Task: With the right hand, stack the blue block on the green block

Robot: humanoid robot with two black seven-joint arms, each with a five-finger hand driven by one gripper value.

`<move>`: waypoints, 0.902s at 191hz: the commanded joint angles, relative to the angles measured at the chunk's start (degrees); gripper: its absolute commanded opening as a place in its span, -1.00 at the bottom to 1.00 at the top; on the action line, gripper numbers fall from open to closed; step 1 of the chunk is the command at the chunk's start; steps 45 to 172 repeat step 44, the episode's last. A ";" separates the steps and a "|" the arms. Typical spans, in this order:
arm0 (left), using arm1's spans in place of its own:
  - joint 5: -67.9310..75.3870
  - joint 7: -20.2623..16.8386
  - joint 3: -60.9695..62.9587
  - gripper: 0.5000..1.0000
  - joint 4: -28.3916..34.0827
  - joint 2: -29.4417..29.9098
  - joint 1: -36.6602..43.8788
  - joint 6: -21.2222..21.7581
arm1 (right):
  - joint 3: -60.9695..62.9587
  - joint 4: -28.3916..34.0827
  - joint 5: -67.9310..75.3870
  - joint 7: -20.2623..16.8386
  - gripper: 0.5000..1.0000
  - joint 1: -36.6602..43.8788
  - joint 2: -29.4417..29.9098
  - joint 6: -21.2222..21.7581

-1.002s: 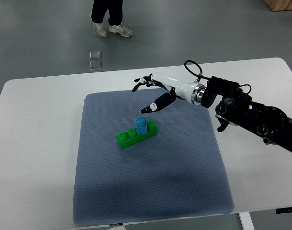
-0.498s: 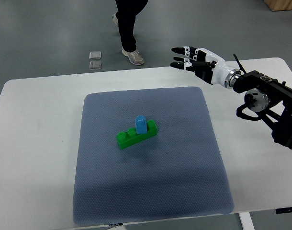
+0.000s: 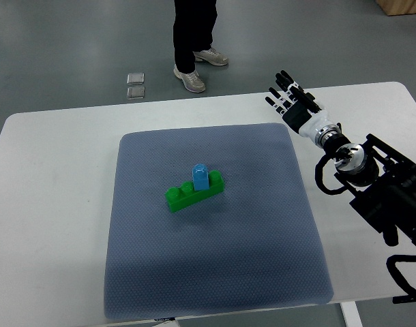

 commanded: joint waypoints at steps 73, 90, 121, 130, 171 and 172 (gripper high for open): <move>-0.09 0.00 -0.09 1.00 0.00 0.00 0.00 0.00 | 0.07 -0.29 0.12 0.51 0.69 -0.20 0.39 0.09; -0.09 0.00 -0.09 1.00 0.00 0.00 0.00 0.00 | 0.07 -0.29 0.12 0.51 0.69 -0.20 0.39 0.09; -0.09 0.00 -0.09 1.00 0.00 0.00 0.00 0.00 | 0.07 -0.29 0.12 0.51 0.69 -0.20 0.39 0.09; -0.09 0.00 -0.09 1.00 0.00 0.00 0.00 0.00 | 0.07 -0.29 0.12 0.51 0.69 -0.20 0.39 0.09; -0.09 0.00 -0.09 1.00 0.00 0.00 0.00 0.00 | 0.07 -0.29 0.12 0.51 0.69 -0.20 0.39 0.09; -0.09 0.00 -0.09 1.00 0.00 0.00 0.00 0.00 | 0.07 -0.29 0.12 0.51 0.69 -0.20 0.39 0.09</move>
